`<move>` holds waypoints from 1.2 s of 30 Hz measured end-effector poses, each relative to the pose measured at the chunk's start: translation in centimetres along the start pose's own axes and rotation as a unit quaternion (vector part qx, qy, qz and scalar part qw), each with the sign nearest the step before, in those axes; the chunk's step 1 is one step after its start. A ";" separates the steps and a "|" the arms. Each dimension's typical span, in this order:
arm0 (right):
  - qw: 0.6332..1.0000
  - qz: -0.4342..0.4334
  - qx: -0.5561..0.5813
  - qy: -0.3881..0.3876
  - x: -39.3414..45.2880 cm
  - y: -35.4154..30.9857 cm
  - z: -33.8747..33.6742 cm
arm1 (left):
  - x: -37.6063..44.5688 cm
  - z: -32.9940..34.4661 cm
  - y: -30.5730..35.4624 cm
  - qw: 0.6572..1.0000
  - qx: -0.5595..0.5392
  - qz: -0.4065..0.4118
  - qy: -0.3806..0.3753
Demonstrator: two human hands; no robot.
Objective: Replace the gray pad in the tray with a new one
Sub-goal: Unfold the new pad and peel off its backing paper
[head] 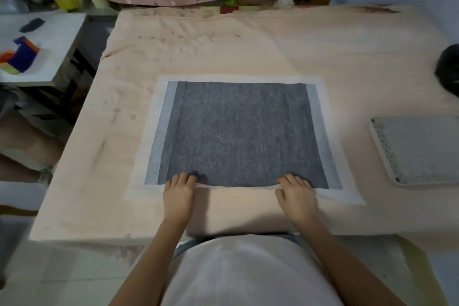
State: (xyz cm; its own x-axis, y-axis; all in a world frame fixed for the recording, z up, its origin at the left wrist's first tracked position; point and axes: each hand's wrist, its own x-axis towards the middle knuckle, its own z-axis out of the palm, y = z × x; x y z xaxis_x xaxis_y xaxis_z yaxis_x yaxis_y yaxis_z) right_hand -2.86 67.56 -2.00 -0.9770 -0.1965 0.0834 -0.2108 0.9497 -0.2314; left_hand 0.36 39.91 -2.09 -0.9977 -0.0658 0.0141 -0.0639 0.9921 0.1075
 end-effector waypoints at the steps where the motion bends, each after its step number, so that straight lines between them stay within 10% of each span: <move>1: 0.999 -0.001 -0.009 -0.037 0.0 -0.1 0.1 | 0.0 0.1 0.0 1.000 0.001 0.006 -0.004; 5: 0.992 0.070 -0.018 -0.099 -0.2 0.1 0.3 | -0.1 0.2 -0.6 1.000 -0.004 0.007 0.002; 20: 0.972 0.068 -0.005 0.226 12.0 -1.0 -9.0 | 13.8 -13.2 0.7 0.992 -0.019 0.008 0.126; 36: 0.850 0.046 0.018 0.525 15.2 -3.7 -29.2 | 16.7 -34.6 1.3 0.923 0.048 0.161 0.345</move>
State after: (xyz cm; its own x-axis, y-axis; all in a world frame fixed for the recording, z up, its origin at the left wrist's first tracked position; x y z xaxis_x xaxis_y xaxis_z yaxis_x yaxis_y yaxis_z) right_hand -15.92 68.14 28.45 -0.4249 0.2209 0.8779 -0.1545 0.9379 -0.3107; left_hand -15.70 36.46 32.70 -0.7163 0.2155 0.6637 0.2000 0.9746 -0.1006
